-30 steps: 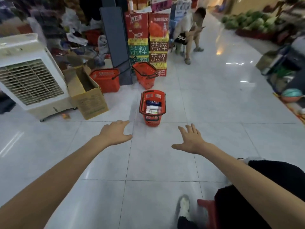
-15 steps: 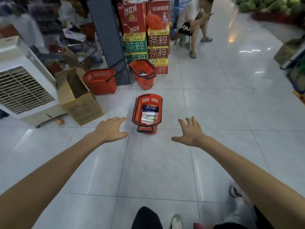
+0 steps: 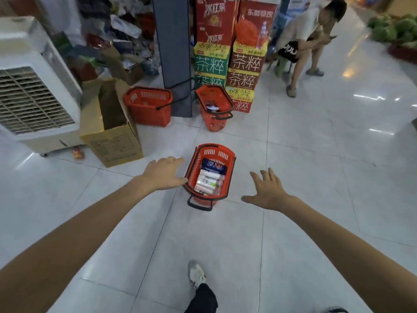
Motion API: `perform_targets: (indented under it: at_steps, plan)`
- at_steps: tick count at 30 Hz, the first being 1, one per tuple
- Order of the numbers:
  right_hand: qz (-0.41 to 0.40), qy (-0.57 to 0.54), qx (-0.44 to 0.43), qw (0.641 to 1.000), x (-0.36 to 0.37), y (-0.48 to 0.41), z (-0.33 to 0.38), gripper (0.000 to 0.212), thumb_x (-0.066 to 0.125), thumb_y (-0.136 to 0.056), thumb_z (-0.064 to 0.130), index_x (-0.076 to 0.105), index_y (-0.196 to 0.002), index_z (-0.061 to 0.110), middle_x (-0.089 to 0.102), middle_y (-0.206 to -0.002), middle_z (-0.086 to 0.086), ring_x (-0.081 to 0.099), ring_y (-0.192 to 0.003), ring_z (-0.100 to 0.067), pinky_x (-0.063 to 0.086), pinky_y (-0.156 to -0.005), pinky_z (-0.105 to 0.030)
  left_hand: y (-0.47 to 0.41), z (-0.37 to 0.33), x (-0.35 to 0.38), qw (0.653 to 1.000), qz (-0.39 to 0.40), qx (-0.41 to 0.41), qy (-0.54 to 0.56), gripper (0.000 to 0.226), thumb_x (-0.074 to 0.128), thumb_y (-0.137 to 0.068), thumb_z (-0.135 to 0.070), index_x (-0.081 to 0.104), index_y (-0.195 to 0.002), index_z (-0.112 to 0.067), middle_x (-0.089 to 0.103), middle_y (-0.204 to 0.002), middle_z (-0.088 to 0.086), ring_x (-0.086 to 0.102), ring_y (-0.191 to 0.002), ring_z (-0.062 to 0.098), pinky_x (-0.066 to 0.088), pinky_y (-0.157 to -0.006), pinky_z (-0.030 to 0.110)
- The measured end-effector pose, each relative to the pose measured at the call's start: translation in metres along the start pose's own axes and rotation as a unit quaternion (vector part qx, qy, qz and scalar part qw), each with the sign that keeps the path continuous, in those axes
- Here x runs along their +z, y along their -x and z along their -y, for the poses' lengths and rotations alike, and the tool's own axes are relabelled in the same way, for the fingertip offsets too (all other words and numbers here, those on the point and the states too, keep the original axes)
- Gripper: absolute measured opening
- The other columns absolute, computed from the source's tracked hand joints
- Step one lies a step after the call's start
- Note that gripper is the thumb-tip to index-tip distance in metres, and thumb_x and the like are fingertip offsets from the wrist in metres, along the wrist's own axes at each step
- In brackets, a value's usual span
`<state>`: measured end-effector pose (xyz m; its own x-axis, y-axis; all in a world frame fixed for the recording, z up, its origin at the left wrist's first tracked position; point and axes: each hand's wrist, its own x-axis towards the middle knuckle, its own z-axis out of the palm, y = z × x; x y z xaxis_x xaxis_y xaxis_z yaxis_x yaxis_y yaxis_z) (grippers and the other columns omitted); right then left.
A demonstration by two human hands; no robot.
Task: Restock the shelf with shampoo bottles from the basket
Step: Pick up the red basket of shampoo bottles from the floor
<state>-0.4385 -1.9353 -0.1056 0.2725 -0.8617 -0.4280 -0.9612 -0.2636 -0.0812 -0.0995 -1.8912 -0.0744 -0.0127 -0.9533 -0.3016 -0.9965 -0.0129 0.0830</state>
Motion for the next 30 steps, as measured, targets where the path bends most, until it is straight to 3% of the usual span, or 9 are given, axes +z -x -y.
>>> perform_targets:
  at_steps: [6, 16, 21, 30]
  plan:
    - [-0.003, 0.024, -0.028, 0.999, -0.049, -0.093, 0.007, 0.103, 0.056, -0.086, 0.075, 0.013, -0.162, 0.02, 0.013, -0.167, -0.017, -0.005, -0.156, -0.041, 0.008, -0.126, -0.052, -0.075, 0.042, -0.011, 0.999, 0.005, -0.04, 0.036, 0.088, 0.049, -0.081, -0.071, 0.026, -0.157, -0.031, 0.043, -0.155, 0.004, 0.048, -0.136, 0.027, 0.044, -0.107, 0.047]
    - [0.035, 0.066, -0.108, 0.991, -0.08, -0.239, -0.005, 0.108, 0.054, -0.082, 0.08, 0.012, -0.162, 0.02, 0.014, -0.166, -0.02, -0.005, -0.155, -0.044, 0.008, -0.125, -0.055, -0.157, 0.055, -0.01, 0.99, 0.034, -0.113, 0.073, 0.091, 0.047, -0.081, -0.074, 0.023, -0.158, -0.031, 0.036, -0.16, 0.004, 0.042, -0.14, 0.028, 0.037, -0.112, 0.051]
    - [0.076, 0.095, -0.198, 0.973, -0.104, -0.358, -0.017, 0.105, 0.06, -0.083, 0.074, 0.014, -0.161, 0.022, 0.014, -0.166, -0.019, -0.004, -0.155, -0.044, 0.007, -0.124, -0.053, -0.207, 0.042, -0.005, 0.965, 0.052, -0.232, 0.111, 0.086, 0.052, -0.086, -0.07, 0.021, -0.158, -0.034, 0.034, -0.161, 0.001, 0.04, -0.142, 0.025, 0.033, -0.115, 0.049]
    - [0.111, 0.155, -0.317, 0.929, -0.146, -0.479, -0.02, 0.107, 0.06, -0.083, 0.074, 0.012, -0.162, 0.021, 0.011, -0.167, -0.021, -0.006, -0.155, -0.044, 0.007, -0.124, -0.055, -0.237, -0.009, -0.01, 0.913, 0.056, -0.38, 0.139, 0.084, 0.051, -0.085, -0.069, 0.026, -0.156, -0.032, 0.041, -0.155, 0.0, 0.047, -0.136, 0.027, 0.038, -0.11, 0.048]
